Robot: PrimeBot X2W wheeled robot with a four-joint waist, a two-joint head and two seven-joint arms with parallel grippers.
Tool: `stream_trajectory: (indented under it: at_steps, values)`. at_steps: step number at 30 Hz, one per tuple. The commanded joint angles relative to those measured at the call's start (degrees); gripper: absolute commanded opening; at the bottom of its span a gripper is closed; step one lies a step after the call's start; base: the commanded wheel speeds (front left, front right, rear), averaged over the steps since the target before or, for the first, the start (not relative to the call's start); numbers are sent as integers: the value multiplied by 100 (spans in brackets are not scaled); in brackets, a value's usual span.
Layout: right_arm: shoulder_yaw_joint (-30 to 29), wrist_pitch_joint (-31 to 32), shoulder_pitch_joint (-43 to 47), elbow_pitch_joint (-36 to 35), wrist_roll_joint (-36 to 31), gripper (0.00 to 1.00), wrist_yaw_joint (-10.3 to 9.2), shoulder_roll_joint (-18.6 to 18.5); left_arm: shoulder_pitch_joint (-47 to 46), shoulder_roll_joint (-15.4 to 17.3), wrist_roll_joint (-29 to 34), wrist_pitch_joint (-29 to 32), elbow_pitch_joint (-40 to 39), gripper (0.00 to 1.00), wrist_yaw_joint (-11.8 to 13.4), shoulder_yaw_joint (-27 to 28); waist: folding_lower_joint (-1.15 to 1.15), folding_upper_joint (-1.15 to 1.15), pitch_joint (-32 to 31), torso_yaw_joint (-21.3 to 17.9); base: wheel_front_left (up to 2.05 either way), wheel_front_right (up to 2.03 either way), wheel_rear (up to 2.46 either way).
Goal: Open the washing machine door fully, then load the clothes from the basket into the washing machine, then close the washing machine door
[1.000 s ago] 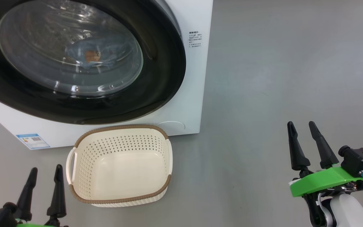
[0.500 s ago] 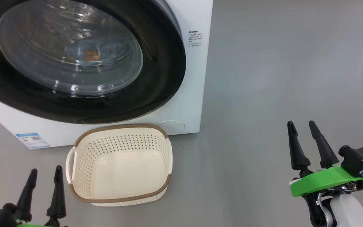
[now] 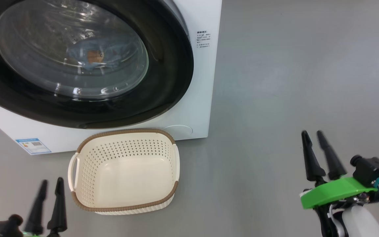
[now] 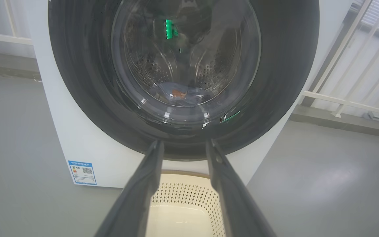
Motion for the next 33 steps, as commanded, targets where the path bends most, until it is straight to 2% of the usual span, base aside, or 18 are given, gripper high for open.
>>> stream_trajectory:
  at_steps: [1, 12, 18, 33]
  values:
    - [4, 1, 30, 51, 1, 0, 0, 22, 6, -46, -6, 0, 51, 0, 0, -14, 0, 0, 0, 0, 0, 0, 0]
    - [15, 53, 636, 883, 17, 0, 0, 271, 112, -584, -16, 3, 784, 0, 0, -195, 0, 0, -2, 1, 0, 0, 0]
    - [-22, 140, 646, 835, 330, 0, 0, 271, 99, -611, -309, 97, 744, 0, 16, -152, 8, 0, -40, 21, 0, 0, 0]
    - [-119, 366, 609, 689, 1160, 0, 0, 247, 26, -653, -1081, 342, 638, 0, 42, -36, 0, 0, -111, 72, 0, 0, 0]
